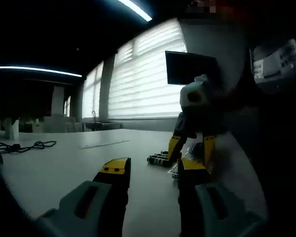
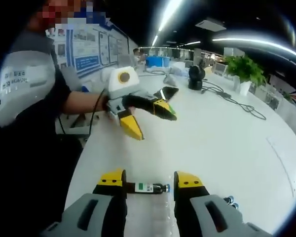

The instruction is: Grip medicine bottles put into box

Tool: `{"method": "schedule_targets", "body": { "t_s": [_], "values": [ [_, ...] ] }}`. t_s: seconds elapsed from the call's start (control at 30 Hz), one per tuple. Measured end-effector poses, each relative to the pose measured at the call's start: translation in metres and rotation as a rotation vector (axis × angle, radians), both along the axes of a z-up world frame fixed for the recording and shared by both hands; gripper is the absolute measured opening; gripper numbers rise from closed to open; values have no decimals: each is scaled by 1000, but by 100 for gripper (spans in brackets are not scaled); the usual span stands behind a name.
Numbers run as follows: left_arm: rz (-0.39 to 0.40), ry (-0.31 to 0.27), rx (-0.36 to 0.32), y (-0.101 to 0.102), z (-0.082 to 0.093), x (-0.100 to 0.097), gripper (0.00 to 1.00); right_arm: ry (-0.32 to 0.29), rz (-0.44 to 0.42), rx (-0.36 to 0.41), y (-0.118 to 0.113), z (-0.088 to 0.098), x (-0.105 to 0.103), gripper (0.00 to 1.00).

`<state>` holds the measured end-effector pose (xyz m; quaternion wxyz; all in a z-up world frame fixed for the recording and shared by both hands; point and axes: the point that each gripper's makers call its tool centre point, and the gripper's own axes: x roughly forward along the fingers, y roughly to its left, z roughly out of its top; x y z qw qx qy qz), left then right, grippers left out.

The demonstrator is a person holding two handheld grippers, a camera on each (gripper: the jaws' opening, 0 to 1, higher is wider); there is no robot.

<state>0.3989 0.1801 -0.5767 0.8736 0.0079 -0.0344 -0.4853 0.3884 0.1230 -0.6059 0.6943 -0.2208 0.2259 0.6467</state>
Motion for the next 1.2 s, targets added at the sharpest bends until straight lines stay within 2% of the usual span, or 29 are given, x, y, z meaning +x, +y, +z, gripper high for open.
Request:
{"method": "schedule_targets", "body": {
  "t_s": [0.1, 0.27, 0.47, 0.67, 0.9, 1.0, 1.2],
  "values": [
    [-54, 21, 15, -5, -4, -7, 32, -8, -7, -5, -3, -3, -2, 26],
    [-124, 29, -11, -8, 0, -19, 33, 18, 2, 7, -1, -7, -10, 22],
    [-126, 0, -18, -10, 3, -23, 40, 27, -10, 8, -4, -16, -9, 14],
    [-128, 11, -37, -9, 5, -22, 40, 30, -12, 18, -5, -21, -12, 7],
    [-120, 16, -30, -9, 3, -21, 40, -3, 0, 25, -2, -22, -12, 1],
    [-119, 13, -20, -9, 2, -21, 40, -12, -18, 37, -4, -25, -10, 0],
    [-123, 14, -14, -10, 1, -22, 40, -29, -25, 67, -4, -20, -12, 0]
  ]
}}
